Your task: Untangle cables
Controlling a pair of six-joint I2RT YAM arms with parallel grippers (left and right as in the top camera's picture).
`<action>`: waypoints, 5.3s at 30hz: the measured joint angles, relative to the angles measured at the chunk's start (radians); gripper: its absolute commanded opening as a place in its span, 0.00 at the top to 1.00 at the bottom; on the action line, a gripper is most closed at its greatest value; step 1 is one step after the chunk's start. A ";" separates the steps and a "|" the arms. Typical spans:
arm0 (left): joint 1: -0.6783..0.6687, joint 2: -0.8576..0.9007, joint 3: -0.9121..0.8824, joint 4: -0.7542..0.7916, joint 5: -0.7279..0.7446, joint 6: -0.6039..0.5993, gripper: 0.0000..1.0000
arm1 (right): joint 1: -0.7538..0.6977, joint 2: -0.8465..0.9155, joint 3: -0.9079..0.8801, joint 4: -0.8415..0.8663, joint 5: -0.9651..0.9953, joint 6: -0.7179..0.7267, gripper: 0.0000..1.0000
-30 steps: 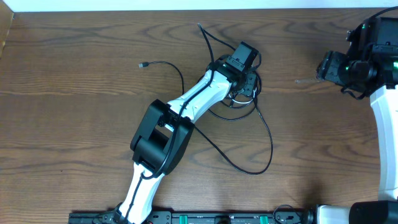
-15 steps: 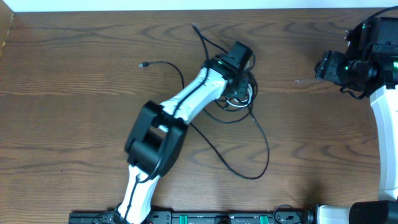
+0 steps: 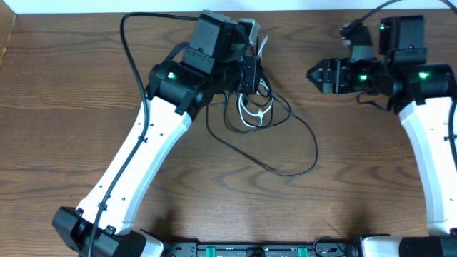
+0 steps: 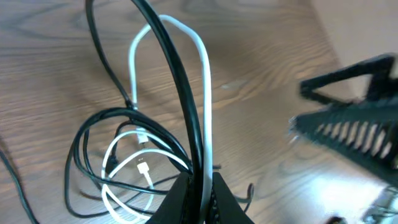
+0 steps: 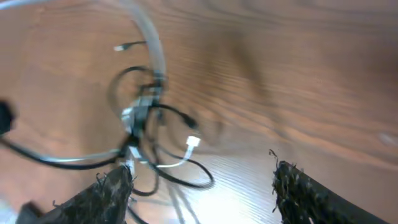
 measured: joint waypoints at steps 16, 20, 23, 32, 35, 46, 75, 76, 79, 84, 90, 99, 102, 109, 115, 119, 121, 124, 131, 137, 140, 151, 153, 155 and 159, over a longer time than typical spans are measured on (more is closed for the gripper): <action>0.046 -0.001 0.000 0.029 0.059 -0.059 0.93 | 0.184 0.237 0.000 0.277 -0.072 0.138 0.41; 0.046 -0.001 0.000 0.029 0.059 -0.059 0.93 | 0.201 0.332 0.000 0.364 -0.087 0.182 0.67; 0.046 -0.001 0.000 0.028 0.059 -0.059 0.93 | 0.202 0.378 0.000 0.375 -0.092 0.197 0.96; 0.138 -0.001 0.000 -0.009 0.047 -0.058 0.93 | 0.125 0.373 0.001 0.301 0.047 0.233 0.99; 0.191 -0.001 0.000 -0.013 0.053 -0.058 0.93 | 0.098 0.368 0.007 0.212 0.106 0.254 0.99; 0.254 -0.067 0.000 -0.047 0.062 -0.059 0.93 | 0.051 0.367 0.008 0.162 0.163 0.205 0.68; 0.264 -0.067 0.000 -0.109 0.056 -0.058 0.92 | 0.287 0.339 0.007 0.314 -0.173 0.167 0.41; 0.264 -0.067 0.000 -0.109 0.057 -0.059 0.93 | 0.286 0.339 0.007 0.310 -0.171 0.167 0.41; 0.264 -0.067 0.000 -0.109 0.059 -0.059 0.93 | 0.291 0.339 0.007 0.268 -0.170 0.154 0.39; 0.264 -0.067 0.000 -0.110 0.059 -0.059 0.93 | 0.341 0.339 0.007 0.221 -0.166 0.104 0.38; 0.264 -0.067 0.000 -0.110 0.059 -0.059 0.93 | 0.390 0.339 0.007 0.222 -0.129 0.090 0.37; 0.264 -0.067 0.000 -0.110 0.059 -0.062 0.93 | 0.459 0.429 0.008 0.306 -0.062 0.135 0.70; 0.264 -0.067 0.000 -0.111 0.059 -0.062 0.93 | 0.465 0.481 0.006 0.307 -0.046 0.153 0.99; 0.264 -0.067 0.000 -0.114 0.000 -0.058 0.93 | 0.326 0.412 0.005 0.220 0.006 0.160 0.99; 0.269 -0.067 0.000 -0.135 -0.111 -0.045 0.93 | 0.120 0.257 0.005 0.082 0.138 0.159 0.99; 0.290 -0.067 0.000 -0.162 -0.158 -0.024 0.93 | 0.013 0.233 0.005 0.047 0.136 0.142 0.99; 0.309 -0.067 0.000 -0.175 -0.174 -0.010 0.93 | -0.032 0.233 0.005 0.036 0.121 0.130 0.99; 0.338 -0.067 0.000 -0.198 -0.185 0.003 0.92 | -0.077 0.232 0.005 0.031 0.105 0.119 0.99; 0.393 -0.067 0.000 -0.257 -0.208 0.082 0.93 | -0.161 0.232 0.005 0.014 0.079 0.115 0.99; 0.399 -0.067 0.000 -0.264 -0.219 0.137 0.93 | -0.175 0.232 0.005 0.002 0.032 0.084 0.99; 0.401 -0.067 0.000 -0.264 -0.238 0.161 0.93 | -0.163 0.232 0.005 -0.010 0.024 0.063 0.99; 0.487 -0.067 0.000 -0.303 -0.496 0.150 0.92 | -0.142 0.232 0.005 -0.079 0.294 0.144 0.99; 0.519 -0.067 0.000 -0.303 -0.500 0.144 0.93 | -0.142 0.232 0.005 -0.079 0.331 0.158 0.99; 0.541 -0.067 0.000 -0.303 -0.499 0.141 0.93 | -0.142 0.232 0.005 -0.078 0.353 0.168 0.99; 0.553 -0.067 0.000 -0.301 -0.497 0.129 0.93 | -0.142 0.232 0.005 -0.069 0.361 0.175 0.99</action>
